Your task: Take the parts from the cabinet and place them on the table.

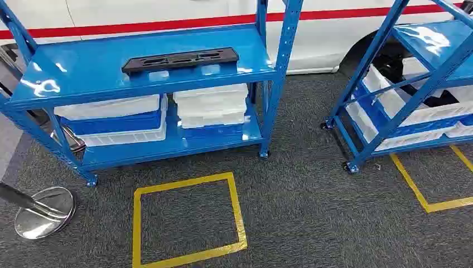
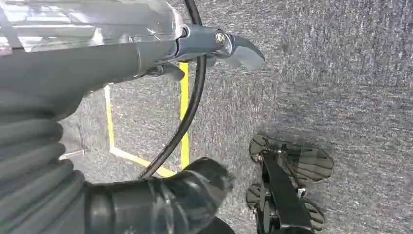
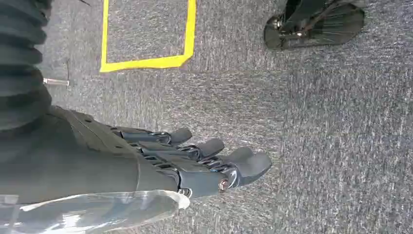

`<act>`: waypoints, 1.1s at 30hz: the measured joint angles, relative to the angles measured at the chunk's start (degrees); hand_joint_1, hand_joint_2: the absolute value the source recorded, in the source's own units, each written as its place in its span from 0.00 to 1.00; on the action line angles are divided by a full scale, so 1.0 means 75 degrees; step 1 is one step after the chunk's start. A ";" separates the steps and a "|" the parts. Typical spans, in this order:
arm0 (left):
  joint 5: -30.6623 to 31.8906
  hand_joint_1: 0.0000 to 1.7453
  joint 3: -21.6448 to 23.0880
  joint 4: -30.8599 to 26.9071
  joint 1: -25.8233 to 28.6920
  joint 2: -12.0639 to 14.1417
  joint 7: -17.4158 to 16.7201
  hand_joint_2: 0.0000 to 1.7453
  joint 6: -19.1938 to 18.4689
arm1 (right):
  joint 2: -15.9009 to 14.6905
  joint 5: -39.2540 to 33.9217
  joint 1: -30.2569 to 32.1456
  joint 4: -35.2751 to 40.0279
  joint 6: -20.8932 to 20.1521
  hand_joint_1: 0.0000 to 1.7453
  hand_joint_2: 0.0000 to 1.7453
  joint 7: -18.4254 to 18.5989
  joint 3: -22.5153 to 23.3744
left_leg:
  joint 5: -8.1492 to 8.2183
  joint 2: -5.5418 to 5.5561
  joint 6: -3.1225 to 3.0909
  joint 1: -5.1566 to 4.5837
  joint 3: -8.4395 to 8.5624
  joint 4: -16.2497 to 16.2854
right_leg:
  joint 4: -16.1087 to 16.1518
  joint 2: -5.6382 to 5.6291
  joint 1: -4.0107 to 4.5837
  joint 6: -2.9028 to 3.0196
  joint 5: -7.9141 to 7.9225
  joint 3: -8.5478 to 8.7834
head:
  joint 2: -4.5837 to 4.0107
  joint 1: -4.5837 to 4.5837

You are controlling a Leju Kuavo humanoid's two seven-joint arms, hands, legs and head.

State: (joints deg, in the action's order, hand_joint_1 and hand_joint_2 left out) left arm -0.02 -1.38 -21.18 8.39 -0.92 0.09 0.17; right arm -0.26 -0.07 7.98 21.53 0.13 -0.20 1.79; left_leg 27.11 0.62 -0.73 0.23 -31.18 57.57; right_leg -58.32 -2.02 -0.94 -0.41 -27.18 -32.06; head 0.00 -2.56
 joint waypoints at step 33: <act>0.2214 0.00 -0.5241 0.0728 -0.0943 -0.0757 0.0259 0.00 0.0676 | -0.0096 0.0455 -0.0925 -0.0897 0.1463 0.00 0.00 0.0020 0.2584 | -0.0001 0.0000 -0.0001 0.0000 0.0002 0.0002 | 0.0000 0.0000 -0.0002 -0.0002 0.0001 0.0004 | 0.0000 -0.0003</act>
State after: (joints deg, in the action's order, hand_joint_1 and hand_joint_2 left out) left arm 16.58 -40.68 -15.72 1.32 -6.60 2.03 5.25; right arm -0.98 3.34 1.05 14.80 11.10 -0.04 21.17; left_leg 27.10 0.62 -0.74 0.22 -31.16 57.58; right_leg -58.32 -2.02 -0.96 -0.42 -27.17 -32.03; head 0.00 -2.58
